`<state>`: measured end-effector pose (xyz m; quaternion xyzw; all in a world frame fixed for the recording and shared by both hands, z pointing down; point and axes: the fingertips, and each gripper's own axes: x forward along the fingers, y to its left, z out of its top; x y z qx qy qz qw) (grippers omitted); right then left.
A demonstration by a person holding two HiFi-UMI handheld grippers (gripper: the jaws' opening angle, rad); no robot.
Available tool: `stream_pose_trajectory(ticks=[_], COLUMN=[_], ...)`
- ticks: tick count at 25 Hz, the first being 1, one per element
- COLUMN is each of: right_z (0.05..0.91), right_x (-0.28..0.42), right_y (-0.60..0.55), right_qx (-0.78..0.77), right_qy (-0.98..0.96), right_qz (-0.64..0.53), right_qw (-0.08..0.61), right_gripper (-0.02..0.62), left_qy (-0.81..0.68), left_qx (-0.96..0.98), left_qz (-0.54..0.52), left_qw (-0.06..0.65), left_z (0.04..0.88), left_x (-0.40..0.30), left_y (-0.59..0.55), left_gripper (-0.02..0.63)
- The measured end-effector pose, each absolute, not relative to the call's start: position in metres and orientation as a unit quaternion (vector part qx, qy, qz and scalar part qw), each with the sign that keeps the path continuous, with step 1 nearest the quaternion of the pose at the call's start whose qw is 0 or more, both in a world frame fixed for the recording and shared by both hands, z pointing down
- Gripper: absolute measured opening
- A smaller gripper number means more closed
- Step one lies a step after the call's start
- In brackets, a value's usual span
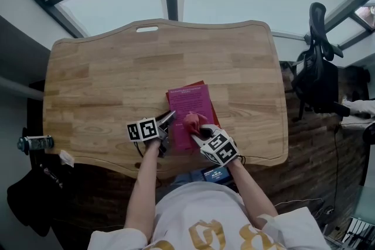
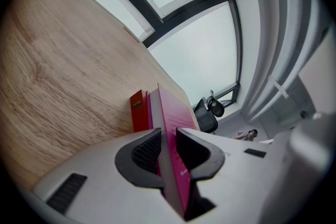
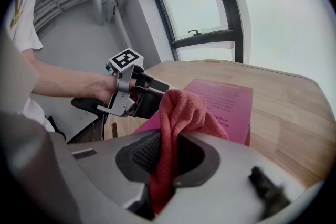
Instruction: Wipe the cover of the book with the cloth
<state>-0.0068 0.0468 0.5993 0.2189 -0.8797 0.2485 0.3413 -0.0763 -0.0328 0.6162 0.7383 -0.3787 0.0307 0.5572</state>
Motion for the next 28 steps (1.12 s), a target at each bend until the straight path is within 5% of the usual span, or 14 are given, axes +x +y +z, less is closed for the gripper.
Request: stream_pose_trajectory(ticks=[28], right_z=[0.601], right_x=[0.017], right_y=[0.034], right_qx=[0.243], right_qy=[-0.869], right_qz=[0.256], right_qw=[0.348], right_gripper=[0.069], left_qy=[-0.371], left_qx=[0.738], left_qz=[0.026], left_qw=[0.563], left_z=[0.617], left_x=[-0.077], left_y=[-0.033], left_gripper=[0.098])
